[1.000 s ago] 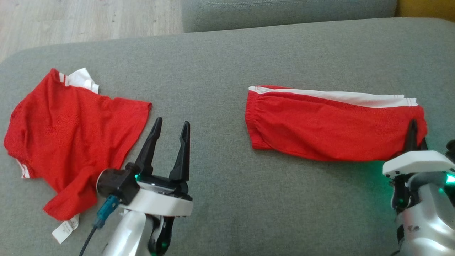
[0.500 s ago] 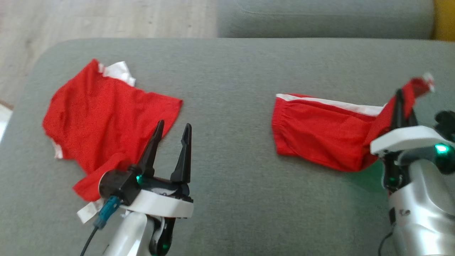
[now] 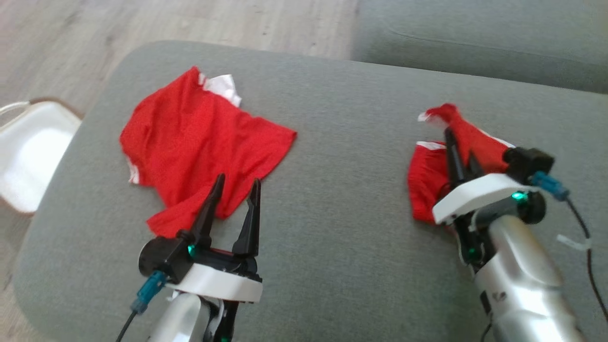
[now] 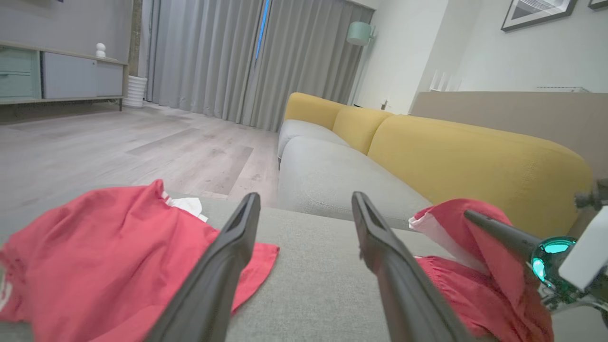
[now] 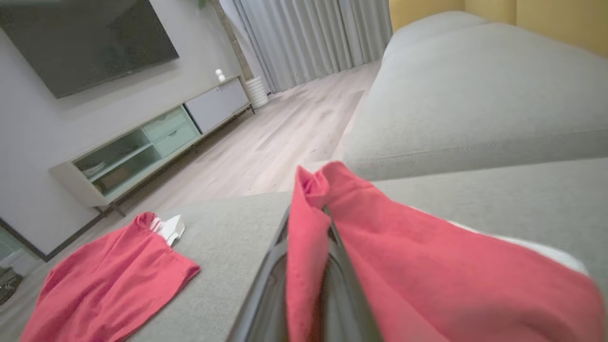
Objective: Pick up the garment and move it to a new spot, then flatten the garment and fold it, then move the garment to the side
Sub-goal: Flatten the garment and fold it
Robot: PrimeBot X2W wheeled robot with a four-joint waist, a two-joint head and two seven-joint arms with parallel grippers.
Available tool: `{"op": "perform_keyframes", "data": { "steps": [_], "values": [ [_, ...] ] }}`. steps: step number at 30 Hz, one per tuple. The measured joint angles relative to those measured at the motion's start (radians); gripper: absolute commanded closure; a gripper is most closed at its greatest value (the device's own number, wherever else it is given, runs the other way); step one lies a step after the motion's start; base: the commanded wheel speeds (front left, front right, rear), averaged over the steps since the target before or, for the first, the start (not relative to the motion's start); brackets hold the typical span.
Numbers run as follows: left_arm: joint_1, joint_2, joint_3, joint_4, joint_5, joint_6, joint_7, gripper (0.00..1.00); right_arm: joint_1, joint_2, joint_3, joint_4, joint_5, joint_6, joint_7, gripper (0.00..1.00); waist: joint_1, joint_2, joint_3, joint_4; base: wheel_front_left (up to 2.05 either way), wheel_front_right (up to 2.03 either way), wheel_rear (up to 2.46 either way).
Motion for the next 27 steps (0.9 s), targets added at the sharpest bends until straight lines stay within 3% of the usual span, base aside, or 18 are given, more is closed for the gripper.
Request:
{"op": "perform_keyframes", "data": {
  "steps": [6, 7, 8, 12, 18, 22, 27],
  "values": [
    [0.0, 0.0, 0.002, 0.004, 0.0, 0.007, 0.0, 0.0, 0.0, 0.001, 0.115, 0.115, 0.01, 0.0, -0.013, 1.0, 0.0, 0.0, 0.009, 0.046, 0.0, 0.0, 0.0],
    [0.0, 0.0, 0.002, 0.005, 0.0, 0.007, 0.0, 0.0, 0.0, 0.001, 0.124, 0.139, 0.005, 0.0, -0.01, 0.65, 0.0001, 0.0, 0.011, 0.047, 0.0, 0.0, 0.0],
    [0.0, 0.0, 0.002, 0.005, 0.0, 0.007, 0.0, 0.0, 0.0, 0.001, 0.129, 0.161, -0.008, 0.0, -0.01, 0.0, 0.0001, 0.0, 0.011, 0.047, 0.0, 0.0, 0.0],
    [0.001, 0.0, 0.006, 0.008, 0.0, 0.007, 0.0, 0.0, 0.0, 0.0, 0.202, 0.206, -0.007, 0.0, -0.004, 0.0, 0.0001, 0.0, 0.011, 0.032, 0.0, 0.0, 0.0],
    [0.008, 0.0, 0.035, 0.009, 0.0, 0.007, 0.0, 0.0, 0.002, 0.003, 0.343, 0.133, 0.099, 0.0, 0.007, 0.0, 0.0001, 0.0, 0.002, -0.024, 0.0, 0.0, 0.0],
    [0.008, 0.001, 0.066, -0.001, 0.01, 0.007, 0.0, 0.0, -0.002, -0.012, 0.308, 0.111, 0.063, 0.0, -0.048, 0.0, 0.0001, 0.0, -0.005, -0.081, 0.0, 0.0, 0.0],
    [0.008, 0.001, 0.098, -0.02, 0.022, 0.007, 0.0, 0.0, 0.001, -0.064, 0.169, 0.017, -0.066, 0.0, -0.067, 0.0, 0.0001, 0.0, -0.015, -0.163, 0.0, 0.0, 0.0]
  ]
}}
